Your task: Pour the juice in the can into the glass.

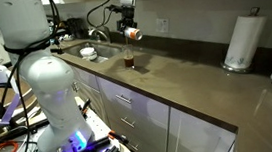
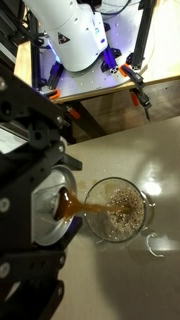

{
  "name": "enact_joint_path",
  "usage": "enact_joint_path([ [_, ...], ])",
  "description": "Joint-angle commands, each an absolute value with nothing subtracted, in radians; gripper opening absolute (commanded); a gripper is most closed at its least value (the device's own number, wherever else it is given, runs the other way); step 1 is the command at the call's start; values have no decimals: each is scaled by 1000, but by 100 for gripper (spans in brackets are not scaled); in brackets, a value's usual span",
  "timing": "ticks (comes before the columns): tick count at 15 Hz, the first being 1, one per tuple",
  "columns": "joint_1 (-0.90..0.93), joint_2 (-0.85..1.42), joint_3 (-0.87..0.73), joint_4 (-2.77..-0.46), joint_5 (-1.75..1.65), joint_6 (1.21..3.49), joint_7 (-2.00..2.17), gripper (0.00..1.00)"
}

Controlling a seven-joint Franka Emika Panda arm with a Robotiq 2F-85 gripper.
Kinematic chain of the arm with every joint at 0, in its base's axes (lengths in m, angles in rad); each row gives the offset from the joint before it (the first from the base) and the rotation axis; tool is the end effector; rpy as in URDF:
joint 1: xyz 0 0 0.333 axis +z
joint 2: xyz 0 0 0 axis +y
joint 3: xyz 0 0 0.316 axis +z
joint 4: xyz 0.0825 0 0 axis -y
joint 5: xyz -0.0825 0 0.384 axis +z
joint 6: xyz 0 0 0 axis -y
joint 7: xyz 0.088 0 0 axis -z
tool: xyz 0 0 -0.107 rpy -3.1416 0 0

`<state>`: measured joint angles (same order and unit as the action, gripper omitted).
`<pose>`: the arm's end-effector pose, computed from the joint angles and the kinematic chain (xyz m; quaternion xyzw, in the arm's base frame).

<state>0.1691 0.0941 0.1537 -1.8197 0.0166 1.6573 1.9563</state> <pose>0.5304 0.1768 0.4632 0.6781 -0.7237 -0.0671 0.1093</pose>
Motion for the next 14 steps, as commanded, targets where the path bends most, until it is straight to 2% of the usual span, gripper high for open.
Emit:
enact_joint_path([
  [1,189,119,153,-1774,-22,1612,2007,27],
  [14,196,124,149,-1775,-34,1598,2034,27],
])
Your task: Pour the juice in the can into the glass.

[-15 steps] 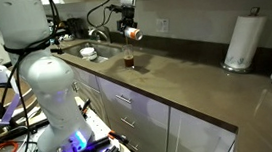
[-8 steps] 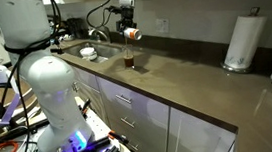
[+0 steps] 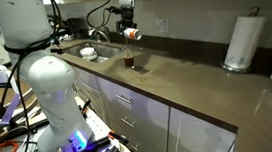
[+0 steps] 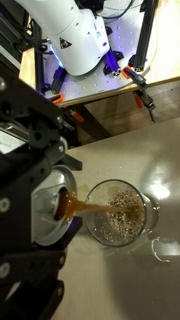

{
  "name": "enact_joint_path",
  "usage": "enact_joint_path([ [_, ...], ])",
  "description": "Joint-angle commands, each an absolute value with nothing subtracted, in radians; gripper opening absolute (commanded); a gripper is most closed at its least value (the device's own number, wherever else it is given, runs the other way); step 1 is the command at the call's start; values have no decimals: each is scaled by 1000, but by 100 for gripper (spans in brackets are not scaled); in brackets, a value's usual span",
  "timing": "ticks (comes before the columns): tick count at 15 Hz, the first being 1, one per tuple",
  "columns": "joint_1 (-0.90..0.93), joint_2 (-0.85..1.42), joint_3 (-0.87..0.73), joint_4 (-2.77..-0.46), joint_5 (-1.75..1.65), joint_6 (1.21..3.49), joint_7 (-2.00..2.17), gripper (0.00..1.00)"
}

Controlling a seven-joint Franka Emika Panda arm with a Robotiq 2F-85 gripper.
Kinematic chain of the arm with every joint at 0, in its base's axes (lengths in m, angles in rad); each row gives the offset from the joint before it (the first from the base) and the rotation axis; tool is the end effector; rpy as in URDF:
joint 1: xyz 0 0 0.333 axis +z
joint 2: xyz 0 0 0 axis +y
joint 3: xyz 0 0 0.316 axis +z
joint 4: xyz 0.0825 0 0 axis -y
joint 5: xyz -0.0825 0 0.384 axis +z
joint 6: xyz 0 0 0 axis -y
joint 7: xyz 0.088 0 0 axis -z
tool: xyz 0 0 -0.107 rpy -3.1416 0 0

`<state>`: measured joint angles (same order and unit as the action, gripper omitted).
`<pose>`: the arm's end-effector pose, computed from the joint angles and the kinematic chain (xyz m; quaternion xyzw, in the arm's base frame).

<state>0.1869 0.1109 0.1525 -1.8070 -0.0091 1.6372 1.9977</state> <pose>0.5301 0.1834 0.4584 0.6701 -0.7291 -0.0581 0.1266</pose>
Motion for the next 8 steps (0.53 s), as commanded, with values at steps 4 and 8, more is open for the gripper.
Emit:
enact_joint_path([
  [4,196,129,148,-1771,-36,1586,2046,27],
  [8,196,139,147,-1765,-38,1568,2053,27],
])
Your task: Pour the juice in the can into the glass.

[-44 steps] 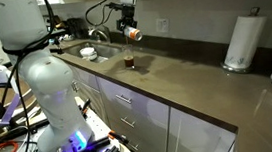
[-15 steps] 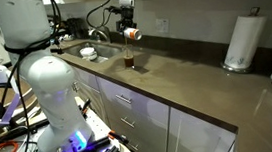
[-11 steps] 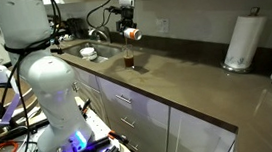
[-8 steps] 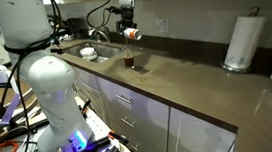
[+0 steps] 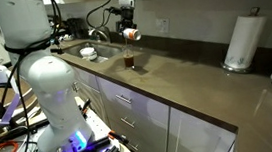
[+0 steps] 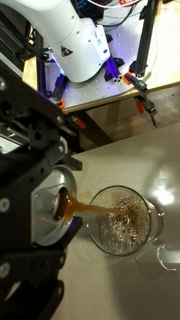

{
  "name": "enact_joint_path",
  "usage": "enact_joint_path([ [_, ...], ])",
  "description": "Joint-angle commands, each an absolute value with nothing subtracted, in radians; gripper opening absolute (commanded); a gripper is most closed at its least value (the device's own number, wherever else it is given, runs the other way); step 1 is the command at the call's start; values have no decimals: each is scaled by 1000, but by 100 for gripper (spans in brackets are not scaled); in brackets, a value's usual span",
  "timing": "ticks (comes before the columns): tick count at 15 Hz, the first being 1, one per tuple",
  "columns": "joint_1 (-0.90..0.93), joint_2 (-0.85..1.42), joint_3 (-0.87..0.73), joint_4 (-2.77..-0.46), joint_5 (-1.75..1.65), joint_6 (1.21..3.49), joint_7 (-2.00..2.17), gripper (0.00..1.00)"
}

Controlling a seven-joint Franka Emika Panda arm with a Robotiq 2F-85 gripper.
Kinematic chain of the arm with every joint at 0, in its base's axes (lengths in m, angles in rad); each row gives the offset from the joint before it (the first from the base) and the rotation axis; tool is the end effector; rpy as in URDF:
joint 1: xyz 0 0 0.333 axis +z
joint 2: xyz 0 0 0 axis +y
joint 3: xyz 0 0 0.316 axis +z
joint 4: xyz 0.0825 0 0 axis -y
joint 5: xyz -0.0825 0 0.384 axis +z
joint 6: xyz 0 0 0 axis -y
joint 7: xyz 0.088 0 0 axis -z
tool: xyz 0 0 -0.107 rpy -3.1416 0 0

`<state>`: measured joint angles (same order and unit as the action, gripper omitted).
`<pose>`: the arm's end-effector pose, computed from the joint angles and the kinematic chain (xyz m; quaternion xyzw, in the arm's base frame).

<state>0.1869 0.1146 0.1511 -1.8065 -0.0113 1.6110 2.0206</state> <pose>0.5278 0.1815 0.4551 0.6600 -0.7353 -0.0615 0.1410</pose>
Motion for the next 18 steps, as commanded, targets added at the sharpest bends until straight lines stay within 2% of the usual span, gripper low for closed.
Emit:
enact_joint_path([
  [1,196,142,146,-1764,-39,1566,2054,27],
  [18,208,168,143,-1723,-83,1528,2085,27],
])
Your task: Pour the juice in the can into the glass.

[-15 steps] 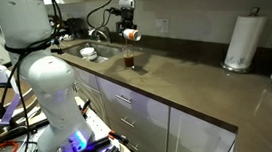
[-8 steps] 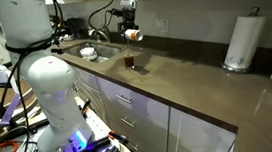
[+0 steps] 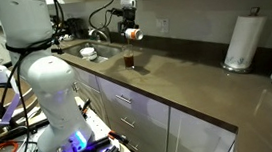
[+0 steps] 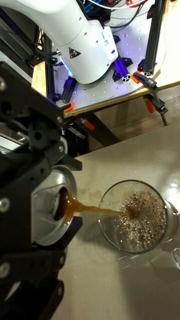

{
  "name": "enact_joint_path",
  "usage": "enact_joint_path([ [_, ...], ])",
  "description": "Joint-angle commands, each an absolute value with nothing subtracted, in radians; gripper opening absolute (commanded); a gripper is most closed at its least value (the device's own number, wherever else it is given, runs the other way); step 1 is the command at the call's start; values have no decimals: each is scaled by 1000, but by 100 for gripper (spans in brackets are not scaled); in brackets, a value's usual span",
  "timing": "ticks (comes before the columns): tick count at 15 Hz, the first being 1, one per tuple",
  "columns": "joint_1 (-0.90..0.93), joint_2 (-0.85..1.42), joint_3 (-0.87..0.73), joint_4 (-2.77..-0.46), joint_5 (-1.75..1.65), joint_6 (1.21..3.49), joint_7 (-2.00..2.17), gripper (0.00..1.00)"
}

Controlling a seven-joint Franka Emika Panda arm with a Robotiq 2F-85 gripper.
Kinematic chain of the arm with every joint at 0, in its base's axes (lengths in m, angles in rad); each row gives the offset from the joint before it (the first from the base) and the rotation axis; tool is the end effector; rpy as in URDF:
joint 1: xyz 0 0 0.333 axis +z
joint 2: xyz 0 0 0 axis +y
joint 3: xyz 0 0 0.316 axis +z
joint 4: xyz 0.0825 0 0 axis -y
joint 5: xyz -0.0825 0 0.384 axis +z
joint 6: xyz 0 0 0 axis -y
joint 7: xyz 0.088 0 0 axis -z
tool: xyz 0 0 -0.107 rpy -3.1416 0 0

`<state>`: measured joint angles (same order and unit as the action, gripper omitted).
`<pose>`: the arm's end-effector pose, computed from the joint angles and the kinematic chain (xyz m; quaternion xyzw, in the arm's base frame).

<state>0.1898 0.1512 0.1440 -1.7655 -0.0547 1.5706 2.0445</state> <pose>0.5366 0.1762 0.4507 0.6505 -0.7398 -0.0488 0.1650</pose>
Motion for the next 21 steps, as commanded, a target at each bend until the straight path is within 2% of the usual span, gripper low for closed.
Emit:
enact_joint_path([
  [1,211,170,143,-1718,-85,1525,2091,27],
  [21,249,201,148,-1663,-109,1479,2131,27],
])
